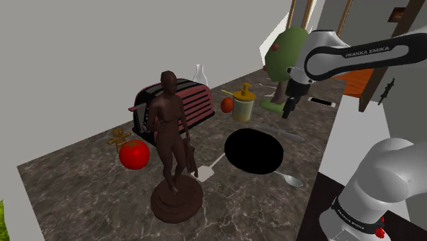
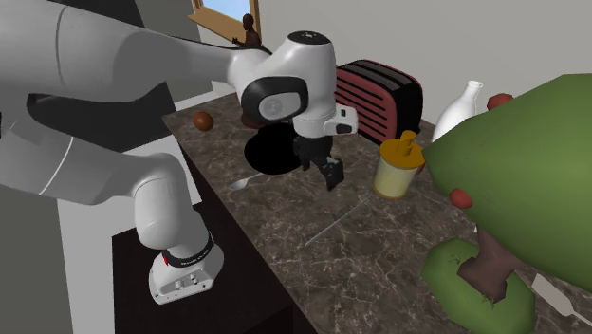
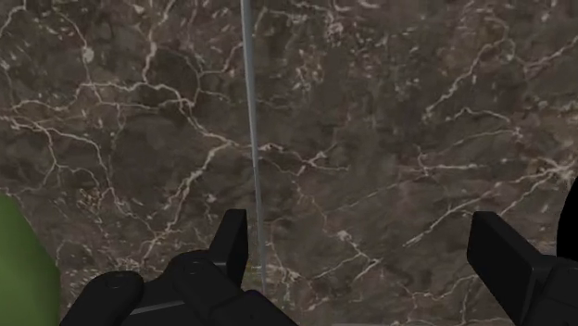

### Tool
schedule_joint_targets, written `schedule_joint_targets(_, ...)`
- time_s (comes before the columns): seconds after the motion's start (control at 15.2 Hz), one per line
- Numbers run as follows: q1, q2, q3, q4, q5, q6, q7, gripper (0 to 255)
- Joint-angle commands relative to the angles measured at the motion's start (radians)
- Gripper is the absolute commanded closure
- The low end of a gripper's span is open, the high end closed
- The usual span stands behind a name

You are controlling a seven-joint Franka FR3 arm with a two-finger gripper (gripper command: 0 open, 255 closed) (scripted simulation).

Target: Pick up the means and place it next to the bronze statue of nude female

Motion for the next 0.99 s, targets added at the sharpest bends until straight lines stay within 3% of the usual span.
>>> schedule_joint_targets(0.0, -0.011, 0.043, -0.035, -0.024, -0.015, 0.067, -0.031, 0)
schedule_joint_targets(0.4, -0.035, 0.212, -0.146, -0.054, -0.042, 0.261, -0.133, 0)
schedule_joint_targets(0.92, -0.025, 0.302, -0.168, -0.096, -0.036, 0.392, -0.143, 0)
